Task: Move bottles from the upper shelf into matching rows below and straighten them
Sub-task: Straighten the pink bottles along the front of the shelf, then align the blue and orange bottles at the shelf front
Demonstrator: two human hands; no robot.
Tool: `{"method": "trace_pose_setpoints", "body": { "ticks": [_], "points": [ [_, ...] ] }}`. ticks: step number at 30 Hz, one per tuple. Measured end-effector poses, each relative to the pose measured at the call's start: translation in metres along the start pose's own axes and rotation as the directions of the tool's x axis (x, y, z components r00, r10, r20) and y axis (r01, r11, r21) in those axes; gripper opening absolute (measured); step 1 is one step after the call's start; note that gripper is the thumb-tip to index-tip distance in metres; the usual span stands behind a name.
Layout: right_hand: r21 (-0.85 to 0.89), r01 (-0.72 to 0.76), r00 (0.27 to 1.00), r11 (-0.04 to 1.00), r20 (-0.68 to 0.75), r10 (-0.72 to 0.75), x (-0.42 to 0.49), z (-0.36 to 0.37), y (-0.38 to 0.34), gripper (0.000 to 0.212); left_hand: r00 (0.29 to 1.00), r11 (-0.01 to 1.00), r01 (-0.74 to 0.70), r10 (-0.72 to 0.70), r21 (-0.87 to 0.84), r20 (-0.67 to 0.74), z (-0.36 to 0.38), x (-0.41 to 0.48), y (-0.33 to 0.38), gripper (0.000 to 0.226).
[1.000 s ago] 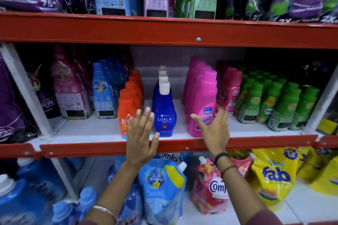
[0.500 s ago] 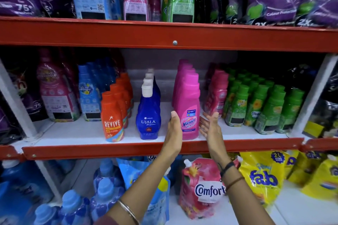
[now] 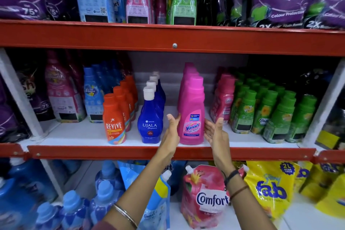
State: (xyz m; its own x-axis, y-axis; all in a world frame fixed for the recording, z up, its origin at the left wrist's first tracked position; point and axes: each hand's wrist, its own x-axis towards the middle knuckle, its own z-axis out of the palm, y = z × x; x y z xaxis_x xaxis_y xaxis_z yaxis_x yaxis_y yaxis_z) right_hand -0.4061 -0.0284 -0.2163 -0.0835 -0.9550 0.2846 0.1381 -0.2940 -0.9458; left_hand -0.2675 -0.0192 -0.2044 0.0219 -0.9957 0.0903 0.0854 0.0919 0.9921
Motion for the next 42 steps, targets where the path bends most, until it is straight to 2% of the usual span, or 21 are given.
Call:
{"method": "trace_pose_setpoints", "body": {
  "ticks": [3, 10, 15, 18, 20, 22, 24, 25, 28, 31, 33, 34, 36, 38, 40, 42],
  "points": [
    [0.006, -0.005, 1.000, 1.000, -0.003, 0.005, 0.000, 0.000, 0.000, 0.081, 1.000, 1.000, 0.009, -0.010, -0.022, -0.026, 0.000, -0.002, 0.000, 0.094],
    [-0.013, -0.021, 1.000, 1.000, 0.003, 0.021, 0.001, 0.000, -0.001, 0.082, 0.998, 1.000, -0.014, 0.014, 0.012, -0.056, -0.001, 0.002, -0.005, 0.119],
    [-0.036, -0.013, 1.000, 0.999, 0.013, 0.014, -0.001, 0.001, -0.003, 0.080, 0.999, 0.999, -0.008, 0.010, 0.036, -0.051, 0.004, -0.004, 0.001, 0.097],
    [-0.050, 0.004, 0.998, 0.999, -0.065, -0.007, -0.009, 0.004, -0.003, 0.073, 0.992, 0.996, -0.088, 0.089, 0.010, -0.092, 0.005, -0.015, 0.003, 0.087],
    [-0.138, 0.096, 0.977, 0.986, -0.175, -0.120, -0.024, 0.013, -0.005, 0.060, 0.945, 0.968, -0.246, 0.230, -0.041, -0.233, 0.005, -0.029, 0.001, 0.072],
    [-0.183, 0.204, 0.947, 0.962, -0.212, -0.241, -0.041, 0.028, -0.005, 0.055, 0.843, 0.909, -0.411, 0.352, -0.064, -0.407, -0.004, -0.041, -0.001, 0.059],
    [-0.144, 0.245, 0.956, 0.959, -0.130, -0.264, -0.051, 0.049, 0.001, 0.048, 0.750, 0.873, -0.487, 0.421, 0.005, -0.511, -0.020, -0.045, -0.003, 0.059],
    [-0.119, 0.240, 0.967, 0.963, -0.061, -0.248, -0.052, 0.061, 0.006, 0.045, 0.729, 0.874, -0.483, 0.437, 0.057, -0.526, -0.030, -0.044, -0.004, 0.060],
    [-0.081, 0.142, 0.986, 0.987, 0.096, -0.134, -0.050, 0.094, 0.018, 0.060, 0.758, 0.898, -0.375, 0.439, 0.229, -0.482, -0.053, -0.038, -0.003, 0.061],
    [-0.074, 0.041, 0.996, 0.996, 0.087, -0.034, -0.043, 0.114, 0.016, 0.087, 0.827, 0.900, -0.269, 0.398, 0.343, -0.396, -0.070, -0.032, -0.004, 0.063],
    [-0.032, -0.011, 0.996, 0.999, 0.084, 0.013, -0.036, 0.120, 0.011, 0.096, 0.858, 0.895, -0.257, 0.386, 0.365, -0.339, -0.077, -0.030, -0.002, 0.064],
    [-0.018, -0.016, 0.996, 1.000, 0.091, 0.018, -0.033, 0.121, 0.010, 0.090, 0.868, 0.890, -0.262, 0.386, 0.373, -0.313, -0.079, -0.030, 0.000, 0.065],
    [-0.024, -0.014, 0.996, 1.000, 0.091, 0.016, -0.029, 0.121, 0.011, 0.061, 0.879, 0.875, -0.263, 0.392, 0.407, -0.273, -0.081, -0.028, 0.001, 0.065],
    [-0.035, -0.003, 0.996, 0.999, 0.088, 0.006, -0.027, 0.121, 0.012, 0.050, 0.884, 0.865, -0.255, 0.390, 0.432, -0.258, -0.084, -0.026, -0.001, 0.064],
    [-0.018, -0.007, 0.996, 1.000, 0.094, 0.009, -0.029, 0.121, 0.011, 0.051, 0.888, 0.870, -0.248, 0.379, 0.426, -0.259, -0.086, -0.025, -0.003, 0.065],
    [0.008, -0.004, 0.995, 1.000, 0.099, 0.003, -0.028, 0.122, 0.011, 0.069, 0.889, 0.872, -0.258, 0.383, 0.416, -0.251, -0.088, -0.024, -0.004, 0.070]
  ]
}}
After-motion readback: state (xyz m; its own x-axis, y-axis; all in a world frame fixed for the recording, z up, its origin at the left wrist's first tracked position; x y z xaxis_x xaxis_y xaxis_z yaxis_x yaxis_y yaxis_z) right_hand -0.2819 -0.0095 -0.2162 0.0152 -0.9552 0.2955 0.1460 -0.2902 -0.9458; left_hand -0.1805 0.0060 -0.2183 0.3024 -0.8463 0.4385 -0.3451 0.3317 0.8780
